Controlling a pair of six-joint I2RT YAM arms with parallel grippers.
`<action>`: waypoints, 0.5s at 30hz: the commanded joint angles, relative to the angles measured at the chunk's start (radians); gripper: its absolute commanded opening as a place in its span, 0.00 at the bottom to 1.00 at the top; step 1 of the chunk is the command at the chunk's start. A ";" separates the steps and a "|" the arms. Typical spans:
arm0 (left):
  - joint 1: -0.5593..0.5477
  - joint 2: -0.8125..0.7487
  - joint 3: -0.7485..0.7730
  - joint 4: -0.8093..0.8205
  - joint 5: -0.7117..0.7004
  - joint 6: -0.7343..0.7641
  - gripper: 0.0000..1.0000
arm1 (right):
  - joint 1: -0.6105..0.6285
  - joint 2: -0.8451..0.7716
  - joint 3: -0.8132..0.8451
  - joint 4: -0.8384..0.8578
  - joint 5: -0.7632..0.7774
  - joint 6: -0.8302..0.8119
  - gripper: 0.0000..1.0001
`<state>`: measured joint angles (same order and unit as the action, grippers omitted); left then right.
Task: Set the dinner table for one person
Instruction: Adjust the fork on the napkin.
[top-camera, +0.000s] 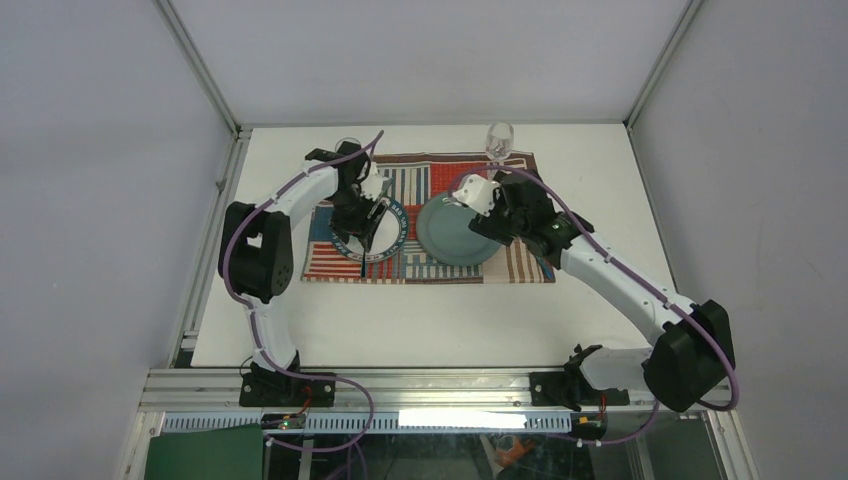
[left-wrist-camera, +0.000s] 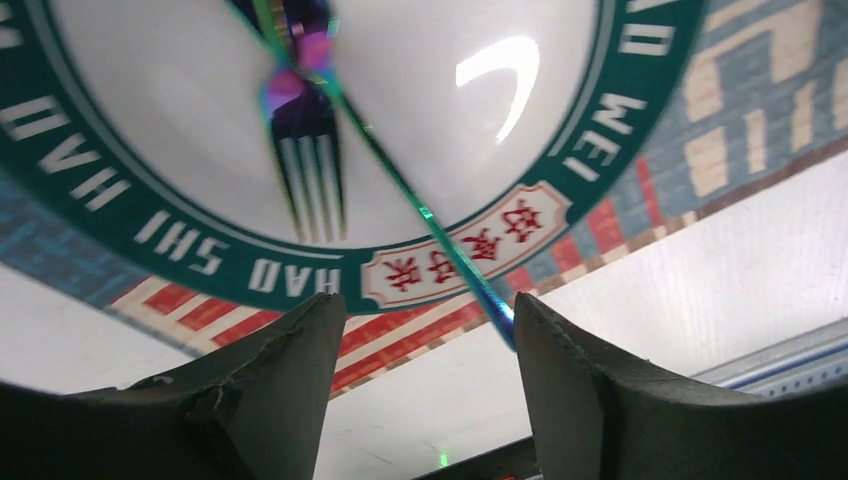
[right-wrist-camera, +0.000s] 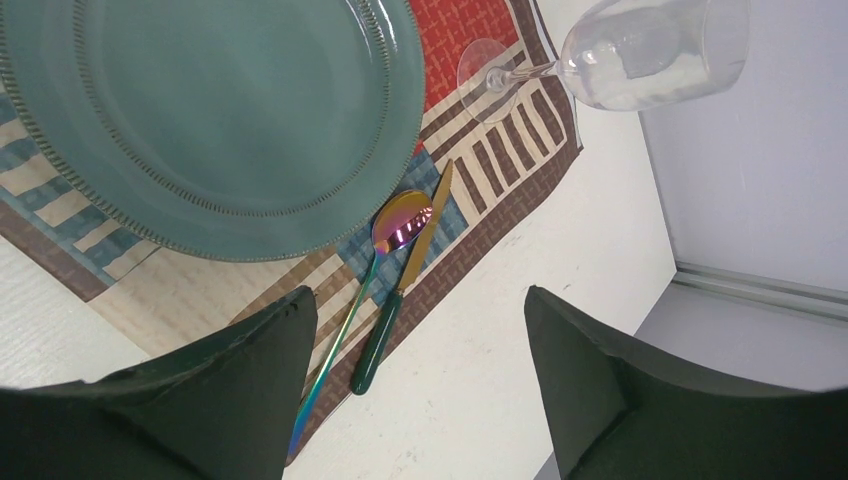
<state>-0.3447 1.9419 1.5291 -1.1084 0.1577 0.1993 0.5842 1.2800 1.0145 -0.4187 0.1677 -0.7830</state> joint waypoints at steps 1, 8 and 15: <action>0.013 -0.096 0.024 0.006 -0.053 0.000 0.68 | 0.006 -0.063 -0.015 0.052 -0.008 0.023 0.79; 0.006 -0.044 0.076 -0.034 -0.028 -0.039 0.52 | 0.006 -0.089 -0.051 0.063 -0.016 0.035 0.80; 0.003 0.040 0.094 -0.032 0.028 -0.044 0.51 | 0.006 -0.112 -0.070 0.055 -0.003 0.029 0.80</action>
<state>-0.3344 1.9450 1.5837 -1.1477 0.1448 0.1856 0.5850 1.2240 0.9489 -0.4080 0.1677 -0.7677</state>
